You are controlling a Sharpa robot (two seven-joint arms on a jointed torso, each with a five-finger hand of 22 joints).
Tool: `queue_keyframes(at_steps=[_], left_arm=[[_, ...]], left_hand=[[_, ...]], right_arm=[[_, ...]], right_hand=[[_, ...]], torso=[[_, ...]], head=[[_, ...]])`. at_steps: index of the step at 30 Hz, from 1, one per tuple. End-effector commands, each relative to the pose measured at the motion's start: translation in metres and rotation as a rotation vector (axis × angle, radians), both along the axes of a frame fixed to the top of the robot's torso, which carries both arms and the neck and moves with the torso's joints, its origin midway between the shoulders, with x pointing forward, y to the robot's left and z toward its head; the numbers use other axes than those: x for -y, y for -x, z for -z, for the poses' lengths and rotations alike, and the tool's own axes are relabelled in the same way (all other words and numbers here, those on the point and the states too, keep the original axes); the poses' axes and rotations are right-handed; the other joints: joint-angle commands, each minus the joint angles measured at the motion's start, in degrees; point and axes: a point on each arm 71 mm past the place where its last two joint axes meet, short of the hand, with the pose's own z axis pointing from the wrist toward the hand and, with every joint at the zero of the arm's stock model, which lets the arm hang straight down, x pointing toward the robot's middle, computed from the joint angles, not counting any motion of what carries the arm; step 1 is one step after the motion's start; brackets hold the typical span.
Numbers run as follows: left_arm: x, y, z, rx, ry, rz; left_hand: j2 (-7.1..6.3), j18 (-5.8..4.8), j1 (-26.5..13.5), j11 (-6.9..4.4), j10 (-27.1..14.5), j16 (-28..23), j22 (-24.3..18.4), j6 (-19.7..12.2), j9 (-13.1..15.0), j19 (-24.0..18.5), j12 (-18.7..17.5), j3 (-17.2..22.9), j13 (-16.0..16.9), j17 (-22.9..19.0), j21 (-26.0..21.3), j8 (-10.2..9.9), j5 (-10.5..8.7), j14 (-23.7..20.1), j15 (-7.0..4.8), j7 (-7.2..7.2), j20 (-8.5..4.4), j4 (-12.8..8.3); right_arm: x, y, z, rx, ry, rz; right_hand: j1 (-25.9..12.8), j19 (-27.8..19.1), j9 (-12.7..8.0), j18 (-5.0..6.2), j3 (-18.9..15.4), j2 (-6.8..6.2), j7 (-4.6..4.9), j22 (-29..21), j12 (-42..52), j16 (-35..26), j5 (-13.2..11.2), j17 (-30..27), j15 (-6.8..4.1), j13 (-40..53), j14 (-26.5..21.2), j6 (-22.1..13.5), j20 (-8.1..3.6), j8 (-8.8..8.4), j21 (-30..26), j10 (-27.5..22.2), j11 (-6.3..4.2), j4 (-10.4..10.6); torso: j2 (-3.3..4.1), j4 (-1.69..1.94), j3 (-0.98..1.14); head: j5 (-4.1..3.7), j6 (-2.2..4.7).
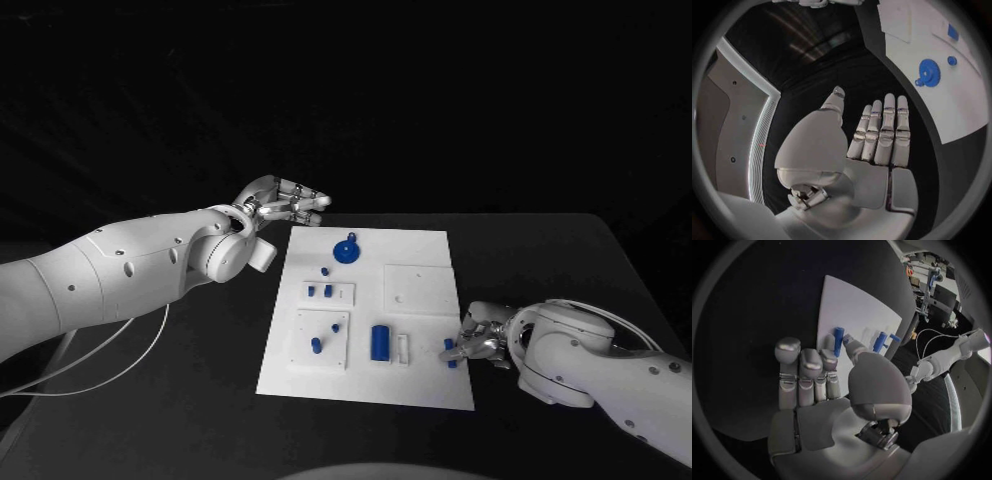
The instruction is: Assemble the parts on the task board
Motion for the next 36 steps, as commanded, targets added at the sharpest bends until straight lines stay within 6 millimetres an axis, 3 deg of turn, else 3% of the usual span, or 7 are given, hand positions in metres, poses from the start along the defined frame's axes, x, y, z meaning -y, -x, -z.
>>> queue_keyframes(at_steps=[1, 5, 13, 16, 19, 26, 36], left_arm=[[0.001, 0.000, 0.000, 0.000, 0.009, 0.006], [0.000, 0.000, 0.000, -0.004, 0.008, 0.004], [-0.002, 0.000, 0.001, -0.012, 0.005, 0.004], [-0.002, 0.000, 0.001, -0.014, 0.005, 0.005], [-0.002, 0.000, 0.001, -0.017, 0.004, 0.005], [-0.003, 0.000, 0.002, -0.025, 0.002, 0.006], [-0.002, 0.000, 0.002, -0.031, -0.003, 0.011]], left_hand=[[0.11, 0.20, -0.25, 0.19, 0.12, -0.10, 0.05, 0.24, 0.01, 0.03, -0.18, 0.00, 0.06, 0.06, 0.29, -0.10, 0.04, 0.23, -0.05, 0.05, 0.03, -0.01], [0.03, 0.18, -0.28, 0.22, 0.06, -0.13, 0.04, 0.18, 0.02, -0.04, -0.18, 0.03, 0.06, 0.04, 0.27, -0.09, -0.13, 0.09, 0.00, 0.07, 0.07, 0.19], [-0.13, 0.19, -0.15, 0.24, 0.00, -0.11, 0.03, 0.12, 0.02, -0.10, -0.18, 0.07, 0.06, 0.04, 0.24, -0.08, -0.28, -0.01, 0.03, 0.10, 0.11, 0.37], [-0.13, 0.19, -0.15, 0.24, 0.00, -0.11, 0.03, 0.12, 0.02, -0.10, -0.18, 0.07, 0.06, 0.04, 0.24, -0.08, -0.28, -0.01, 0.03, 0.10, 0.11, 0.37], [-0.16, 0.20, -0.04, 0.25, -0.04, -0.11, 0.02, 0.08, 0.02, -0.11, -0.18, 0.09, 0.06, 0.04, 0.24, -0.09, -0.29, -0.05, 0.04, 0.11, 0.12, 0.42], [-0.21, 0.21, 0.12, 0.27, -0.10, -0.11, 0.02, 0.02, 0.01, -0.12, -0.18, 0.12, 0.06, 0.05, 0.24, -0.10, -0.25, -0.06, 0.05, 0.12, 0.13, 0.43], [-0.22, 0.21, 0.16, 0.28, -0.12, -0.11, 0.02, 0.01, 0.01, -0.13, -0.18, 0.13, 0.06, 0.05, 0.24, -0.10, -0.23, -0.08, 0.06, 0.13, 0.13, 0.44]], right_arm=[[0.006, -0.001, 0.007, 0.059, 0.114, 0.000], [0.003, 0.000, 0.011, 0.066, 0.134, -0.015], [-0.001, 0.004, 0.015, 0.037, 0.108, -0.010], [-0.002, 0.005, 0.015, 0.024, 0.077, 0.007], [-0.004, 0.006, 0.015, 0.019, 0.031, 0.037], [-0.008, 0.010, 0.011, -0.006, -0.133, 0.124], [-0.020, 0.013, 0.003, -0.035, -0.289, 0.161]], right_hand=[[0.03, 3.04, -15.50, -0.60, 1.24, -0.75, 0.29, 4.71, 0.11, 0.03, -0.15, 0.00, -0.19, 0.09, 0.10, -0.49, -0.04, -0.47, 0.38, -0.25, -0.06, -0.45], [0.90, 3.01, -17.17, -0.55, 2.99, -0.10, 0.62, 4.69, 0.01, -0.12, 1.35, -0.11, -0.11, 0.11, 0.07, -1.49, 0.04, -0.54, 0.29, -0.47, 0.12, -2.30], [1.50, 2.82, -30.87, 0.34, 12.50, 3.18, 3.76, 4.86, -0.47, -0.41, 20.93, -0.31, 0.59, -0.01, -0.18, -5.70, 0.69, -0.58, 0.31, -1.65, 1.31, -17.01], [-0.25, 2.65, -33.28, 0.62, 17.02, 3.25, 3.91, 4.97, -0.64, -0.39, 24.79, -0.26, 0.60, -0.22, -0.28, -5.14, 0.73, -0.52, 0.80, -1.69, 1.29, -19.46], [-1.24, 2.39, -34.84, 0.77, 20.16, 2.69, 3.86, 5.02, -0.68, -0.40, 28.57, -0.21, 0.49, -0.35, -0.36, -4.54, 0.63, -0.49, 1.73, -1.62, 1.19, -19.63], [-1.86, 1.58, -38.35, 1.00, 22.75, 1.97, 3.88, 4.95, -0.78, -0.46, 30.35, -0.21, 0.58, -0.74, -0.32, -4.00, 0.75, -0.47, 3.72, -1.35, 1.26, -19.54], [-1.81, 1.43, -39.05, 1.07, 21.99, 2.16, 3.67, 4.86, -0.90, -0.52, 30.41, -0.29, 0.50, -0.99, -0.32, -2.97, 0.70, -0.45, 3.87, -1.32, 1.18, -19.54]], torso=[[0.00, -0.03, -0.01], [-0.01, 0.00, -0.03], [-0.04, -0.06, -0.05], [-0.04, -0.05, -0.03], [-0.04, -0.07, 0.00], [-0.01, -0.05, 0.00], [-0.01, -0.02, -0.02]], head=[[0.15, -0.09], [0.25, -0.20], [0.25, -0.31], [0.32, -0.30], [0.40, -0.30], [0.57, -0.46], [0.70, -0.62]])
